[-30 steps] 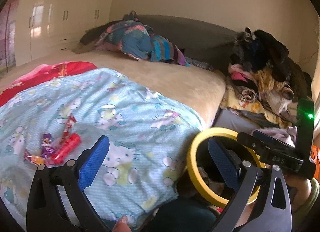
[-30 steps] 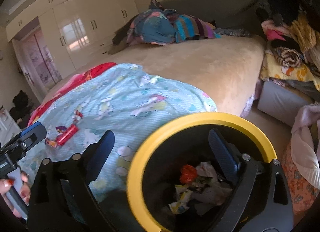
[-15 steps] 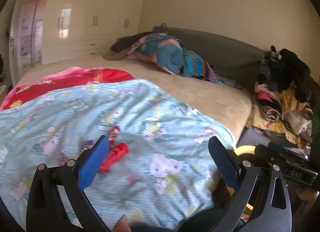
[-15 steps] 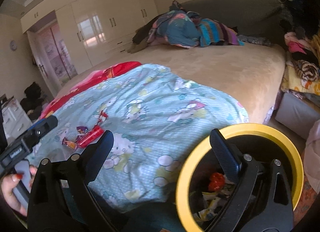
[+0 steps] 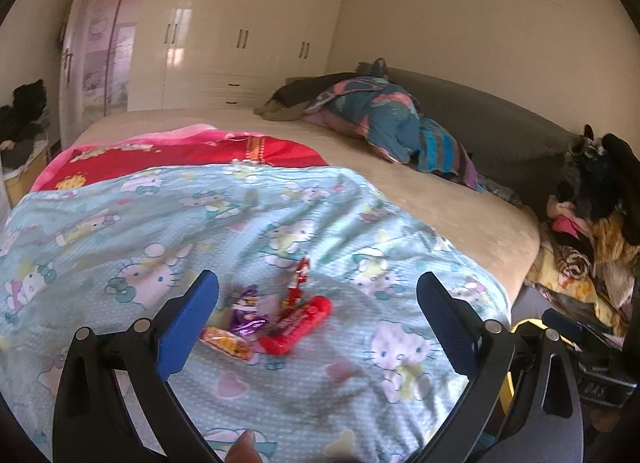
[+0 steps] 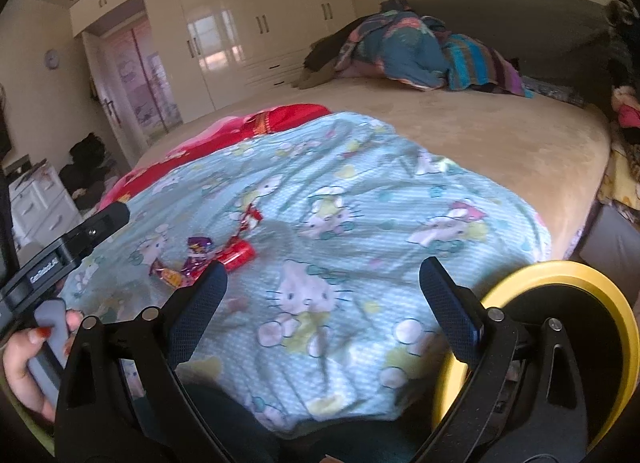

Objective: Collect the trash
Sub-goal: 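Move both tools back over the red tube and wrappers on the duvet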

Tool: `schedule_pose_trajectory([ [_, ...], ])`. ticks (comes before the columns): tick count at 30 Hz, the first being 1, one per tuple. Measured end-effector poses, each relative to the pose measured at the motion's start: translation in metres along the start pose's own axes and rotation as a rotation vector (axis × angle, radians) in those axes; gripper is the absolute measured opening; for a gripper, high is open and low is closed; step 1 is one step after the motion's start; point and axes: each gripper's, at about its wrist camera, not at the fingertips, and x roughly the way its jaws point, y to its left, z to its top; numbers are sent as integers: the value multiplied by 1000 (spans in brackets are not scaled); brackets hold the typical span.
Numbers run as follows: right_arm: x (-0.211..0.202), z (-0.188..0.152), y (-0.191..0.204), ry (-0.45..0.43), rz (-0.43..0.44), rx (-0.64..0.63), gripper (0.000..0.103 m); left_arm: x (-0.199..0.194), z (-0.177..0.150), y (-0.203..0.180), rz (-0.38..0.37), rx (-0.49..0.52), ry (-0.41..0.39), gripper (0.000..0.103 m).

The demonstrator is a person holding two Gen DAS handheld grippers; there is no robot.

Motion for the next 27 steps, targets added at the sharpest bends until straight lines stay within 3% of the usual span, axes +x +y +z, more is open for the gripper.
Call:
schedule_pose_trajectory([
  [12, 32, 3, 44, 52, 53, -74, 89, 6, 2, 52, 82, -93, 2, 97],
  [22, 83, 10, 63, 137, 79, -59, 89, 30, -16, 108, 125, -219, 91, 95],
  [27, 111, 14, 75, 173, 74, -69, 89, 46, -31, 121, 108, -269, 151, 78],
])
